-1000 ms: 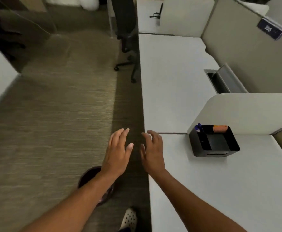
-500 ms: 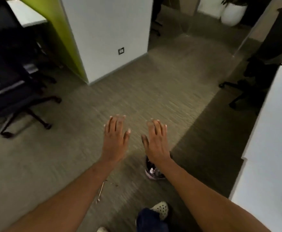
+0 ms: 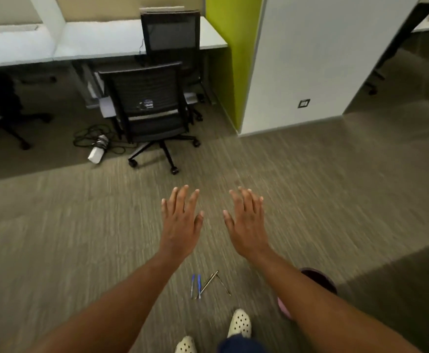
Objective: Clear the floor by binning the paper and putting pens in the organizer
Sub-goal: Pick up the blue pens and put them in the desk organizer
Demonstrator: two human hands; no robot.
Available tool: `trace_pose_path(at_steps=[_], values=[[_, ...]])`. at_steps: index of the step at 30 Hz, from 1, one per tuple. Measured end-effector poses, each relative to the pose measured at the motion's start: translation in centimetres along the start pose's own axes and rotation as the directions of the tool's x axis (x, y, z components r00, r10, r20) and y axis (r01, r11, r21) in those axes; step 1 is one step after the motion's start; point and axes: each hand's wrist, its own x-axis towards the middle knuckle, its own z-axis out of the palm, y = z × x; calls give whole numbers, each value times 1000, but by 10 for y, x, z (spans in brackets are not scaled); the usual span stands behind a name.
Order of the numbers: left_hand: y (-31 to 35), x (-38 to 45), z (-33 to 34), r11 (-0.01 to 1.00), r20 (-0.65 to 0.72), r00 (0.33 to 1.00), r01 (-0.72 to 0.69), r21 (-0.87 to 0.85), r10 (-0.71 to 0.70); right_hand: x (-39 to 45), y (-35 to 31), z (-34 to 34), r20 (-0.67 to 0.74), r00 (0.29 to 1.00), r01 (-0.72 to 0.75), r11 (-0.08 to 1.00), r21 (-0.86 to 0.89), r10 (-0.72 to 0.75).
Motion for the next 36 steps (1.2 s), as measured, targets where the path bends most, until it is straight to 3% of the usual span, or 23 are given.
trace_pose_path(at_steps=[12,18,27,31,36], values=[[-11,13,45,987,68,985,155,50,-158,28,46,51,210,974,83,996,27,-86],[-34,-2,97,978,199,957,205,43,-209,10,69,101,313,949,38,999,-12,-32],[-123,-53,236,980,397,898,195,27,-190,-46,121,254,505,854,-77,991,-113,124],[-178,-79,328,978,477,859,207,9,-186,-86,149,357,574,800,-116,984,-136,174],[-235,-110,450,983,536,829,185,7,-159,-129,191,481,675,731,-28,992,-122,103]])
